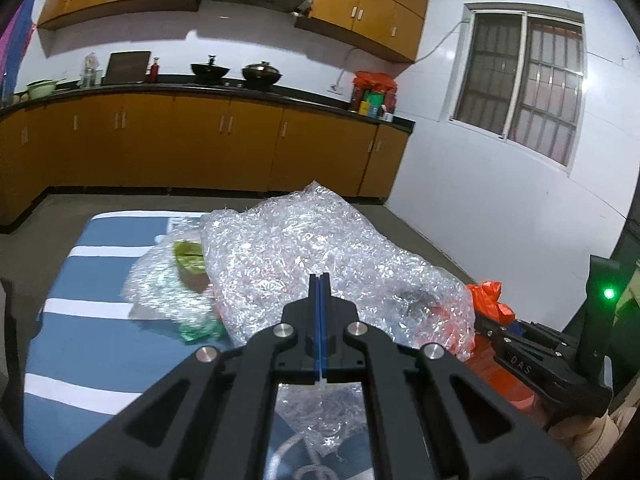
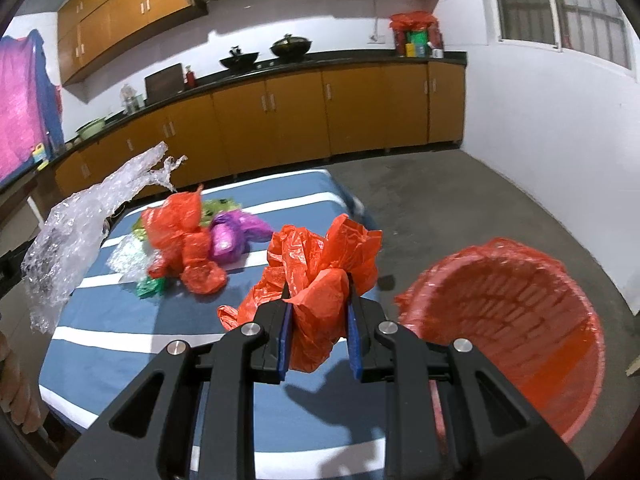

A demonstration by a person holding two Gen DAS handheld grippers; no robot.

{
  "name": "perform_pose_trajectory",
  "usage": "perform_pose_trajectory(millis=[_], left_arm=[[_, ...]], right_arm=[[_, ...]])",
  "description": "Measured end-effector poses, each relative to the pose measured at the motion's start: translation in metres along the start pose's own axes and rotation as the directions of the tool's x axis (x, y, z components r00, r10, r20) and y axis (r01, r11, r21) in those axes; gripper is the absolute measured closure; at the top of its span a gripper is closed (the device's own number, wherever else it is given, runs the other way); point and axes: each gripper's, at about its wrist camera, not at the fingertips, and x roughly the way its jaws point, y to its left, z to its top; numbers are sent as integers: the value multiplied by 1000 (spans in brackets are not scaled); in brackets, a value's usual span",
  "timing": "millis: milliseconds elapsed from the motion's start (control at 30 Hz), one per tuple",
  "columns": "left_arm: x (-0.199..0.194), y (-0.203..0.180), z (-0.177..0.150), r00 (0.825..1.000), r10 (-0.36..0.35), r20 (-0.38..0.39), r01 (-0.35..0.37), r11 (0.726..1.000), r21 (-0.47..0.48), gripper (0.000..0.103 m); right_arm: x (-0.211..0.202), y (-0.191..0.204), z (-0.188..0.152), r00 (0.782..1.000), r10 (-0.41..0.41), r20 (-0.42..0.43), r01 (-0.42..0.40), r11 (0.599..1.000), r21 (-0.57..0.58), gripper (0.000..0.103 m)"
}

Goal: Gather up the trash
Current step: 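Carry the red bag and bubble wrap over the basket and open both grippers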

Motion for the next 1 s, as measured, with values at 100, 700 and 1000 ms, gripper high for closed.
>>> perform_pose_trajectory(millis=[100,700,1000], left_arm=[[4,-16,0,999,-33,-2,33,999,13,101],[60,-130,-18,963,-252,-95,260,962,86,101],[91,-190,-40,928,-331,-171,354,926,129,101]], right_arm=[[-9,-15,0,1000,-28,12,27,999,18,80],[-50,-120,-12,974,-223,29,217,966,144,80],[-62,-159,-22,956,-293,7,285,935,211,80]])
